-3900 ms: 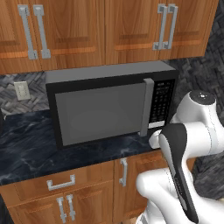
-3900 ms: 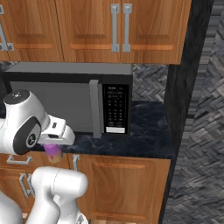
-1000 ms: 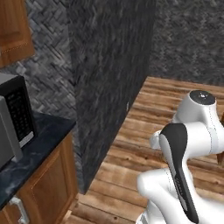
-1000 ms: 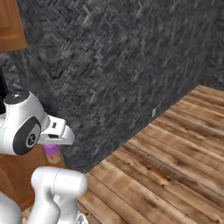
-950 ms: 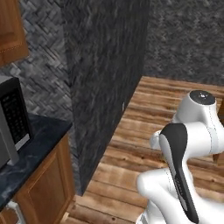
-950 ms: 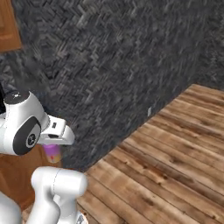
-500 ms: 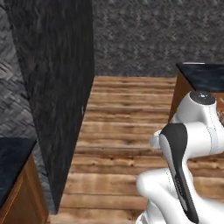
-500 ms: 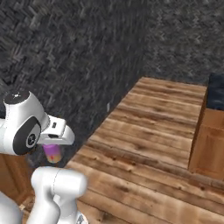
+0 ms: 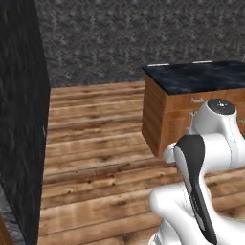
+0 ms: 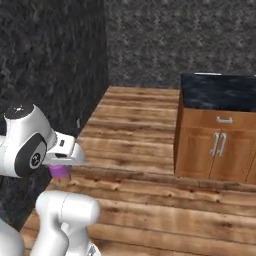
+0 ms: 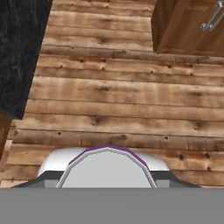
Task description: Four empty soda cans are scattered around the kitchen. Gather all the cans and cluster them next to the stove for recycling.
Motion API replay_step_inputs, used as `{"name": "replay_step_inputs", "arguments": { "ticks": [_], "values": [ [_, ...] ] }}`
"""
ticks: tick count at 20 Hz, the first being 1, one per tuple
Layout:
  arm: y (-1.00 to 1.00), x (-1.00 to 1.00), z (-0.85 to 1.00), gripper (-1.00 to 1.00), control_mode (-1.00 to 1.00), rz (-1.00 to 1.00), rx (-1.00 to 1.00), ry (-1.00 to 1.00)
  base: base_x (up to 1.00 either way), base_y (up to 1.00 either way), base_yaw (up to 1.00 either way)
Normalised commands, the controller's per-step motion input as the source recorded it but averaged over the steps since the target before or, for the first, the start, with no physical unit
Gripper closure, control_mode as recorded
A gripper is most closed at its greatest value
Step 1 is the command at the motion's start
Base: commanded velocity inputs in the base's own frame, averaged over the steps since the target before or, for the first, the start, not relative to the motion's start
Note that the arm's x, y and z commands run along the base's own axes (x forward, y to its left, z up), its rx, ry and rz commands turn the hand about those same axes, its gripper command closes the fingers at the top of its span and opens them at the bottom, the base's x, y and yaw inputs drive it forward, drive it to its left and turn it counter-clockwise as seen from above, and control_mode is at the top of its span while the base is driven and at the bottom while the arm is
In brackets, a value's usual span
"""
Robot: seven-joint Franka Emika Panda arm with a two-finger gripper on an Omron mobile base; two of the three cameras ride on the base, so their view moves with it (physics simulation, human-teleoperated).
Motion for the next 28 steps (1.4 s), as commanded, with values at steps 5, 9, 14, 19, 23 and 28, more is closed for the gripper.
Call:
{"name": "replay_step_inputs", "arguments": {
  "ticks": [5,9,14,19,23,28],
  "values": [
    [0.00,0.00,0.00,1.00,1.00,0.00,0.00,0.00,-0.01,0.00,-0.48],
    [0.00,0.00,0.00,1.00,1.00,0.00,0.00,0.00,-0.02,0.00,-0.49],
    [0.00,0.00,0.00,1.00,1.00,0.00,0.00,0.00,0.00,0.00,-0.48],
    [0.00,0.00,0.00,1.00,1.00,0.00,0.00,0.00,0.00,0.00,-0.44],
    [0.00,0.00,0.00,1.00,1.00,0.00,0.00,0.00,0.00,0.00,-0.41],
    [0.00,0.00,0.00,1.00,1.00,0.00,0.00,0.00,0.00,0.00,-0.41]
  ]
}}
